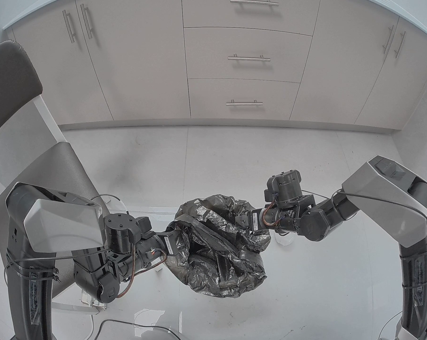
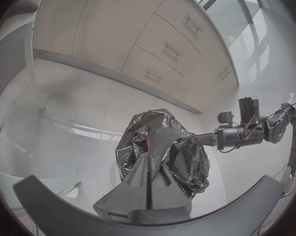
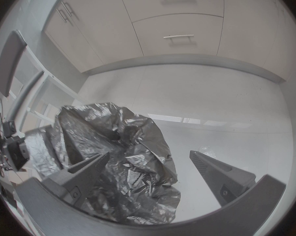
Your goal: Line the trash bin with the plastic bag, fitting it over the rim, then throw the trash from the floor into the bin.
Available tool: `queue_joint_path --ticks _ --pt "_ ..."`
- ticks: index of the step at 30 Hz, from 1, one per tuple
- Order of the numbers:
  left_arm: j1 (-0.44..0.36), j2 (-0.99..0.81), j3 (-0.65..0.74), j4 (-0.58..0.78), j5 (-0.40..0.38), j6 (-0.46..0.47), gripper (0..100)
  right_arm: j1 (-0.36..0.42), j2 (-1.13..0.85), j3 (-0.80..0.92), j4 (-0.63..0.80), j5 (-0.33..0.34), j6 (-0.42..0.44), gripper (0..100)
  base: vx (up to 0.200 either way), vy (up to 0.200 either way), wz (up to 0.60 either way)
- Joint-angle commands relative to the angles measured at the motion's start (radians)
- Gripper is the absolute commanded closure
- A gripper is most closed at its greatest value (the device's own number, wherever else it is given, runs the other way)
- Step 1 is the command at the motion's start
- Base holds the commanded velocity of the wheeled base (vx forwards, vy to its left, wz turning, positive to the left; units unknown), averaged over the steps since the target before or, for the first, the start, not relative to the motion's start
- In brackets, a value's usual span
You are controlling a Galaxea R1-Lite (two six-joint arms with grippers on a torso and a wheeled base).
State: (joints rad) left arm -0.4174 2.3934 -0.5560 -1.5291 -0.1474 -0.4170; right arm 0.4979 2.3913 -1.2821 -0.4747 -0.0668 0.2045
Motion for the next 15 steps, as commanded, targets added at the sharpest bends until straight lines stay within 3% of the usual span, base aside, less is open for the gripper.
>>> queue_joint_path --ticks 1,15 --pt "0.000 -0.003 0.001 0.000 0.000 0.000 100 0.008 -0.092 0.043 -0.004 0.001 0.009 0 0.000 0.000 0.00" --pt "0.000 0.000 -0.001 0.000 0.000 0.000 100 -0.059 -0.044 0.041 -0.053 -0.008 0.006 0 0.000 0.000 0.00"
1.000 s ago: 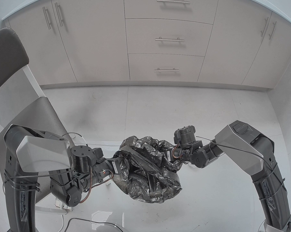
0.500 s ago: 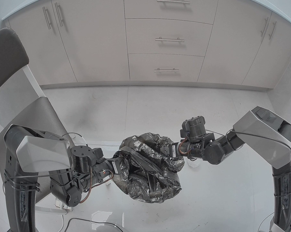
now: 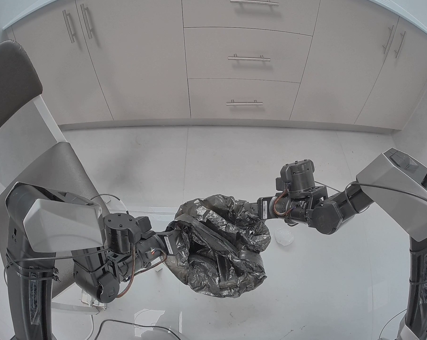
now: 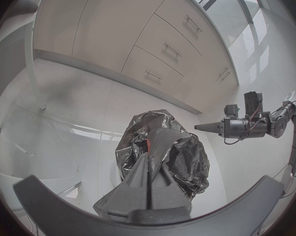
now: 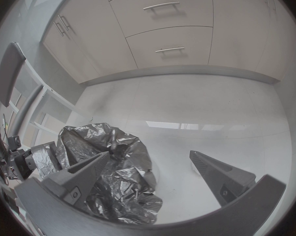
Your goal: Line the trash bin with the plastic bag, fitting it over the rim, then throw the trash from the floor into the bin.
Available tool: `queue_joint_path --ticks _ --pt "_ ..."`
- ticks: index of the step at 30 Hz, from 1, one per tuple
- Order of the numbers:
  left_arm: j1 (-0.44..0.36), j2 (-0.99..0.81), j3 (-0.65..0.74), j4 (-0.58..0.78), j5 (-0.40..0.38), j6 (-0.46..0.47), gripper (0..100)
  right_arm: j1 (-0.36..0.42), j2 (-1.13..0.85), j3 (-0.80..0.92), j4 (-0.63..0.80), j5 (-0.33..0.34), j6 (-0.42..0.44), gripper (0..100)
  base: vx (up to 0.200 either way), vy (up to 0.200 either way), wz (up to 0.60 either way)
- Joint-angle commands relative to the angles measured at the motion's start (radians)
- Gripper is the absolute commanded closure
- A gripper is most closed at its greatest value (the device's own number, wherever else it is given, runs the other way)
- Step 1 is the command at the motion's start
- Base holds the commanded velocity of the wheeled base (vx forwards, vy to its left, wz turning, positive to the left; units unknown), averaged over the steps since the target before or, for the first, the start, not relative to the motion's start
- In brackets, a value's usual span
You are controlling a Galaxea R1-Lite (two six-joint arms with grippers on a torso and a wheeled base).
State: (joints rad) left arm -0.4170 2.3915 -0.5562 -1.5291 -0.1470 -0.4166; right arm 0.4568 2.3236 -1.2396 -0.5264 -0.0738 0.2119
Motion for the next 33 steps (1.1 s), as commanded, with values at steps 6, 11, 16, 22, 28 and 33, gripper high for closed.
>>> queue_joint_path --ticks 6,11,16,22,28,33 --pt "0.000 0.003 -0.001 0.000 0.000 -0.001 100 -0.027 0.053 -0.003 -0.001 0.002 -0.003 0 0.000 0.000 0.00" --pt "0.000 0.003 -0.001 0.000 0.000 -0.001 100 -0.023 0.083 -0.006 -0.001 0.000 -0.008 0 0.000 0.000 0.00" --pt "0.000 0.003 -0.001 0.000 0.000 -0.001 100 -0.018 0.123 -0.027 -0.001 -0.001 -0.011 0 0.000 0.000 0.00" --pt "0.000 0.006 -0.002 0.000 0.000 -0.001 100 -0.007 0.191 -0.107 0.014 -0.006 -0.017 0 0.000 0.000 0.00" --pt "0.000 0.011 -0.004 0.000 0.000 -0.001 100 -0.020 0.255 -0.210 0.049 -0.012 -0.026 0 0.000 0.000 0.00" --pt "0.000 0.014 -0.005 0.000 0.000 -0.001 100 -0.038 0.272 -0.253 0.078 -0.012 -0.026 0 0.000 0.000 0.00"
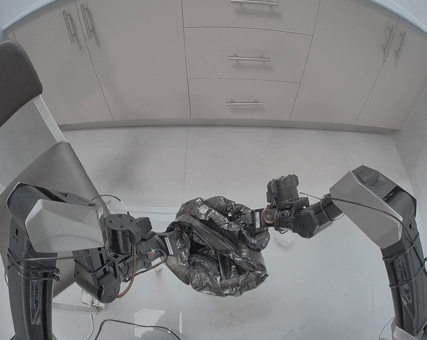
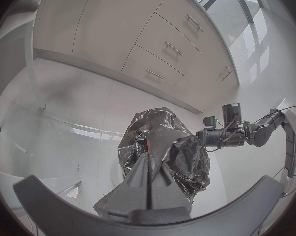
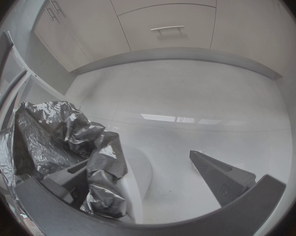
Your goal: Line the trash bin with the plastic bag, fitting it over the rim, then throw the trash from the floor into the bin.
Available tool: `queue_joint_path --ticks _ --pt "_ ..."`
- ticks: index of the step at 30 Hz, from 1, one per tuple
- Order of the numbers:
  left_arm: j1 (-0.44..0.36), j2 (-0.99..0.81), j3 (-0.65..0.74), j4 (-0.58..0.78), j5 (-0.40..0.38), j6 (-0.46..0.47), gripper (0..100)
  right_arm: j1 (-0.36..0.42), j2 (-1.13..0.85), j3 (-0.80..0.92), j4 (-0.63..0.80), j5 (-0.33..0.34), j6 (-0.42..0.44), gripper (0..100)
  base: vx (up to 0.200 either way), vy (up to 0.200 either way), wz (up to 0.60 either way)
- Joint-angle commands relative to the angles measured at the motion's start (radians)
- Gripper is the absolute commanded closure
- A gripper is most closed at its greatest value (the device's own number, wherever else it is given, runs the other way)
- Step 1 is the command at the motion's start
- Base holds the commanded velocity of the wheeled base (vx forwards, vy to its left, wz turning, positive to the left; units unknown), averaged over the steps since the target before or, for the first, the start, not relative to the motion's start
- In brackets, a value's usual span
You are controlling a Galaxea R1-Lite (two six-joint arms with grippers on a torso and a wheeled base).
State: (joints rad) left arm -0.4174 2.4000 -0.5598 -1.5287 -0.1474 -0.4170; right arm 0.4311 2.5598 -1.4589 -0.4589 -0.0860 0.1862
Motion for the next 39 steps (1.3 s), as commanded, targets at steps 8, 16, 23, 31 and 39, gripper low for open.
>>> queue_joint_path --ticks 8,16,23,31,39 --pt "0.000 0.008 -0.003 -0.001 0.000 0.000 100 -0.009 0.073 -0.070 0.023 0.000 -0.002 0 0.000 0.000 0.00" --pt "0.000 0.008 -0.003 -0.001 0.000 0.000 100 0.002 0.106 -0.107 0.048 -0.001 -0.004 0 0.000 0.000 0.00" --pt "0.000 0.010 -0.003 -0.001 0.000 0.000 100 0.005 0.111 -0.110 0.054 0.000 -0.004 0 0.000 0.000 0.00" --pt "-0.001 0.010 -0.003 -0.001 0.000 0.000 100 0.008 0.123 -0.115 0.066 0.000 -0.004 0 0.000 0.000 0.00" --pt "-0.001 0.010 -0.002 -0.001 0.000 0.000 100 0.017 0.096 -0.103 0.068 0.000 0.003 0 0.000 0.000 0.00"
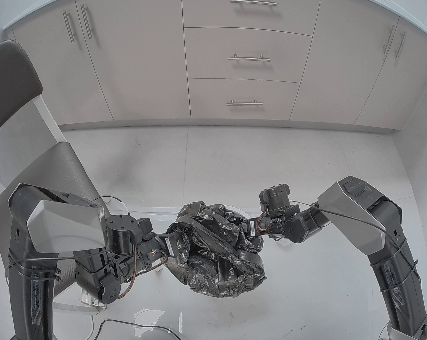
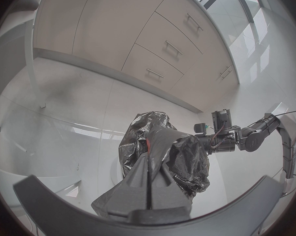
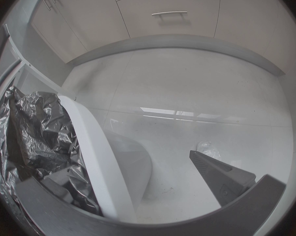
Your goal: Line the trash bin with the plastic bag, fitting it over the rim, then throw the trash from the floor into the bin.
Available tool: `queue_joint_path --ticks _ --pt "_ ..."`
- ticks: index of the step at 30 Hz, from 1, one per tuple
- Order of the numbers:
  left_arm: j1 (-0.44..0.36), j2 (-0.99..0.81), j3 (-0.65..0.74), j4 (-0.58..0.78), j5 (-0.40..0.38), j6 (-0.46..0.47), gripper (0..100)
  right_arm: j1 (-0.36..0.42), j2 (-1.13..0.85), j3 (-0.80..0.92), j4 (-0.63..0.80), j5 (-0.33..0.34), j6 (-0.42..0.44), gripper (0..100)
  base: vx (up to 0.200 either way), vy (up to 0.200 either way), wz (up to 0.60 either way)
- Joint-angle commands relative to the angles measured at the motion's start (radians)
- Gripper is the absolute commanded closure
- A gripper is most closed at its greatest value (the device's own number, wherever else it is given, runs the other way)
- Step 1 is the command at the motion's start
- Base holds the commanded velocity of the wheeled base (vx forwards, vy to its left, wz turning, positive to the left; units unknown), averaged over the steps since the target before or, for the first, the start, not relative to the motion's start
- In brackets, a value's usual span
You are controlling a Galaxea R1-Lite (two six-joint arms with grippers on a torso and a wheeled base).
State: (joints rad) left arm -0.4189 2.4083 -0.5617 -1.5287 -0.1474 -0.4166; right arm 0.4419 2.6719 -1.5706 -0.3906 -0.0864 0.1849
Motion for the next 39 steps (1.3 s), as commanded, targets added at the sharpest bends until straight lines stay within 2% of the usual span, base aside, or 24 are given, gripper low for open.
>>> queue_joint_path --ticks 1,9,17,21,23,29,39 --pt "0.000 0.002 0.000 -0.001 0.000 -0.001 100 0.009 -0.037 0.020 -0.001 0.000 0.004 0 0.000 0.000 0.00" --pt "-0.001 0.000 0.002 -0.001 0.000 -0.001 100 0.027 -0.185 0.132 -0.007 0.004 0.008 0 0.000 0.000 0.00" --pt "-0.001 0.000 0.002 -0.001 0.000 -0.001 100 0.026 -0.253 0.196 -0.017 0.000 0.013 0 0.000 0.000 0.00" --pt "-0.001 -0.001 0.002 -0.001 0.000 -0.001 100 0.032 -0.380 0.305 -0.050 -0.007 0.010 0 0.000 0.000 0.00" --pt "-0.001 -0.003 0.002 -0.001 0.000 -0.001 100 0.066 -0.440 0.399 -0.108 -0.010 -0.013 0 0.000 0.000 0.00" --pt "-0.001 -0.005 0.002 -0.001 0.000 -0.001 100 0.182 -0.514 0.635 -0.343 -0.007 -0.180 0 0.000 0.000 0.00" --pt "-0.001 -0.034 0.008 -0.001 0.000 -0.011 100 0.320 -0.515 0.733 -0.387 -0.013 -0.191 0 0.000 0.000 0.00"
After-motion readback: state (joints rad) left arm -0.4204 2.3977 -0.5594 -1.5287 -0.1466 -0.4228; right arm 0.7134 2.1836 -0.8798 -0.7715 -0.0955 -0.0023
